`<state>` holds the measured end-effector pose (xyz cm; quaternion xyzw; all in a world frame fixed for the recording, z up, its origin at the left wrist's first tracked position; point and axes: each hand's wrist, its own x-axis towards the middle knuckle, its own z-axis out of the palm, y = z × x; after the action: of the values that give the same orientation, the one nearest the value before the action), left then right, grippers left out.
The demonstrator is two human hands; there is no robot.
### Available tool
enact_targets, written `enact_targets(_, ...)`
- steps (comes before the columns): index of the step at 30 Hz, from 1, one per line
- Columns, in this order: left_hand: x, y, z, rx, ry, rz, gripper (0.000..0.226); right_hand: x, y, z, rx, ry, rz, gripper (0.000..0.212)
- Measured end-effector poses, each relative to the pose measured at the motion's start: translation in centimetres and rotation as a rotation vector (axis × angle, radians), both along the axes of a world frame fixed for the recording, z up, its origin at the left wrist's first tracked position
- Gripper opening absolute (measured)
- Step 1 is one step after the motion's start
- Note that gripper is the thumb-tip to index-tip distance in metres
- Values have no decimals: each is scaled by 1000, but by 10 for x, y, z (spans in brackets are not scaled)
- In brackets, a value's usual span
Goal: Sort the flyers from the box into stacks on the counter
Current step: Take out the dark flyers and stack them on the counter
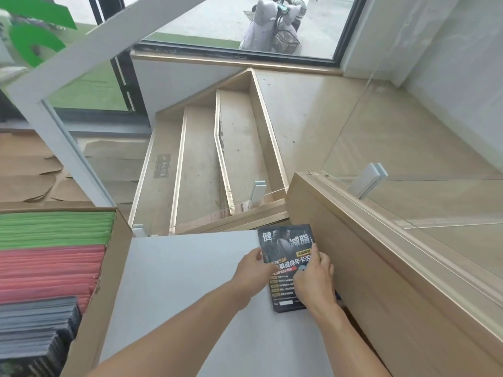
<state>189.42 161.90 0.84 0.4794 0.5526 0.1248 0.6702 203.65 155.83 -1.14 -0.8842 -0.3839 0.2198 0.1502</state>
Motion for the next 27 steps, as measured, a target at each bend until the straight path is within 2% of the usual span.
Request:
enact_targets(4, 5, -3, -1, -60, -99, 21, 45, 5, 8, 4, -46, 82, -14, 80)
enact_targets(8, 13, -4, 0, -117, -120, 50, 89, 7, 12, 8, -106, 50, 34, 74)
enact_targets(13, 13, -6, 1, -94, -164, 33, 84, 16, 12, 6, -115, 15, 50, 67)
enact_targets(18, 13, -6, -7, -50, -128, -25, 95, 18, 17, 12, -182, -10, 74, 68)
enact_targets(19, 12, -7, -6, -10, -100, -56, 93, 17, 19, 15, -202, -47, 88, 71)
enact_targets(21, 9, -13, -6, 154, 72, -159, 95, 13, 30, 23, -205, -113, 147, 73)
enact_targets(24, 2, -34, -18, 402, 390, -375, 135, 2, 63, 34, -151, -186, 332, 58)
enact_targets(25, 0, -42, -27, 428, 440, -421, 143, -2, 75, 34, -154, -255, 416, 52)
enact_targets(27, -5, -55, -44, 496, 496, -470, 143, -7, 93, 31, -184, -318, 546, 55)
